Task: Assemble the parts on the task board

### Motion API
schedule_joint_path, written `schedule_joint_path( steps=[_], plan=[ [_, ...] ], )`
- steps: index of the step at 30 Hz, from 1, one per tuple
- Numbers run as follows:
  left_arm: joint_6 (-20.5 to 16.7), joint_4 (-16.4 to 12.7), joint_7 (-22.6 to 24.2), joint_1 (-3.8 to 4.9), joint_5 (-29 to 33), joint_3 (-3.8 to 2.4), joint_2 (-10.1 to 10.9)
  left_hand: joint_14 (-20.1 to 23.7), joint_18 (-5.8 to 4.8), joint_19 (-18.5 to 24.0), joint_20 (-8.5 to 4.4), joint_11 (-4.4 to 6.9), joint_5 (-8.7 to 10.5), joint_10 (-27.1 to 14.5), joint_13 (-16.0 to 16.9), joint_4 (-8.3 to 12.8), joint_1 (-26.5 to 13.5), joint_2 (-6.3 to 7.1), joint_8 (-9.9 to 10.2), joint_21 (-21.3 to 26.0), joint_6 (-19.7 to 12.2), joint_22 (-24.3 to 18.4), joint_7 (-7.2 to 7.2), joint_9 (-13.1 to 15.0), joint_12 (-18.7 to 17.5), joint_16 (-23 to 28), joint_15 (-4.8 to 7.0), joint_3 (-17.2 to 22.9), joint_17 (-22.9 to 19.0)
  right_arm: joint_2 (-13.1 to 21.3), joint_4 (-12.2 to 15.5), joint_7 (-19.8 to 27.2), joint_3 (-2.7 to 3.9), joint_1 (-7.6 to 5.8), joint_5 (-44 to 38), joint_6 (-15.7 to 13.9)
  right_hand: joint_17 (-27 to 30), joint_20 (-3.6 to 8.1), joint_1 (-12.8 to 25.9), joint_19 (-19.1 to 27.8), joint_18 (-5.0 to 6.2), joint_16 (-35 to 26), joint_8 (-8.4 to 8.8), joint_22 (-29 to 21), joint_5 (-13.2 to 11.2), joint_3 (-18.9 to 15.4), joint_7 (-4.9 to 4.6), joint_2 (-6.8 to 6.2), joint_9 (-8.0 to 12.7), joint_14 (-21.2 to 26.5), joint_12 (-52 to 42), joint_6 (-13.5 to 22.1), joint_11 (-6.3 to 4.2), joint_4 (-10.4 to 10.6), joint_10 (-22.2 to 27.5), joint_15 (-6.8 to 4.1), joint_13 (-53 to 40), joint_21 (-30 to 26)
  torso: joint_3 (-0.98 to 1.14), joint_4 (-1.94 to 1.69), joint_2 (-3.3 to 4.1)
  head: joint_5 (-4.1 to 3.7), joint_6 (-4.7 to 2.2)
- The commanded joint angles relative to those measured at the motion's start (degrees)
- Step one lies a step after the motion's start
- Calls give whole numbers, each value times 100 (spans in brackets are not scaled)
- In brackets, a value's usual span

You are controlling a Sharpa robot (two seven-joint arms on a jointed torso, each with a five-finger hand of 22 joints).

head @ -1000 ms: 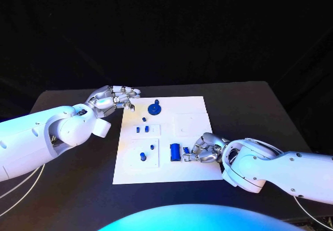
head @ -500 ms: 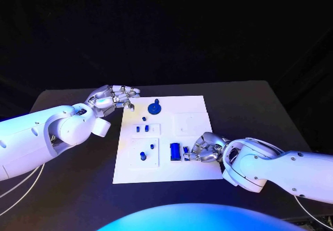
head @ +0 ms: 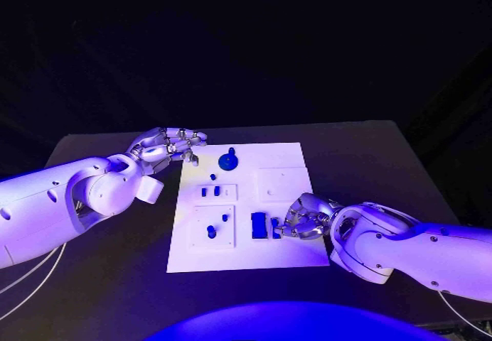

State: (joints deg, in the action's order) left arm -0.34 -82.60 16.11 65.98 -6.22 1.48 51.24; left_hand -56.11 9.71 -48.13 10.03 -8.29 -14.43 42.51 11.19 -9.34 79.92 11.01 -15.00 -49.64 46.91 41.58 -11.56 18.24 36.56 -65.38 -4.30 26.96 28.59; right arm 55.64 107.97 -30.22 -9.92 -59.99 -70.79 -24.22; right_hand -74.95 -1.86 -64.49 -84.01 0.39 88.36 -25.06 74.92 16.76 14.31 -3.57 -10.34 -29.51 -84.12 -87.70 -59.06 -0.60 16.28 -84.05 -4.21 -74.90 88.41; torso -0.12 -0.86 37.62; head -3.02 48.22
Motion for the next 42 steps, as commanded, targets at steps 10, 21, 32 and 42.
schedule_joint_path(
  steps=[10,21,32,42],
  plan=[
    [88,-3,33,-15,-14,-3,-10,-3,76,-6,18,-19,-16,12,-5,-48,-46,-21,-20,21,-41,-8,5,-9,-28,-35,-23,1,-6,3,14,128,-1,5,-305,168,-1142,23,-52,-563,-12,29,-14,1473,-62,-45,35,-8,-3,-514,-24,-13,-39,13,-502,-34,-1399,25,-6,-7,9,5,9],
    [80,2,37,-18,-13,-3,-1,-2,77,-7,19,-18,-17,10,-8,-48,-38,-26,-25,23,-42,-9,7,-10,-26,-37,-22,3,-6,6,26,146,-1,5,-277,308,-1140,22,-41,-563,-12,27,-13,1473,-92,-67,33,-16,-2,-513,-26,-17,-36,26,-503,-32,-1400,25,-11,-3,6,3,25],
    [80,3,36,-18,-12,-3,0,-2,77,-7,19,-18,-17,10,-8,-48,-38,-26,-25,23,-42,-9,7,-10,-26,-37,-22,3,-6,8,28,125,-1,5,-273,394,-1145,22,-43,-563,-12,29,-12,1473,-104,-73,33,-18,-2,-514,-19,-17,-36,26,-500,-32,-1396,25,-7,-7,7,7,39],
    [78,3,32,-18,-11,-3,1,-2,77,-7,19,-18,-17,10,-8,-48,-38,-26,-25,23,-42,-9,7,-10,-26,-37,-22,3,-6,-24,-36,82,-1,5,-304,349,-1139,22,-65,-563,-12,27,-12,1473,-106,-67,37,5,-1,-513,-22,-21,-38,23,-501,-32,-1398,24,-6,-12,13,2,57]
  ],
)
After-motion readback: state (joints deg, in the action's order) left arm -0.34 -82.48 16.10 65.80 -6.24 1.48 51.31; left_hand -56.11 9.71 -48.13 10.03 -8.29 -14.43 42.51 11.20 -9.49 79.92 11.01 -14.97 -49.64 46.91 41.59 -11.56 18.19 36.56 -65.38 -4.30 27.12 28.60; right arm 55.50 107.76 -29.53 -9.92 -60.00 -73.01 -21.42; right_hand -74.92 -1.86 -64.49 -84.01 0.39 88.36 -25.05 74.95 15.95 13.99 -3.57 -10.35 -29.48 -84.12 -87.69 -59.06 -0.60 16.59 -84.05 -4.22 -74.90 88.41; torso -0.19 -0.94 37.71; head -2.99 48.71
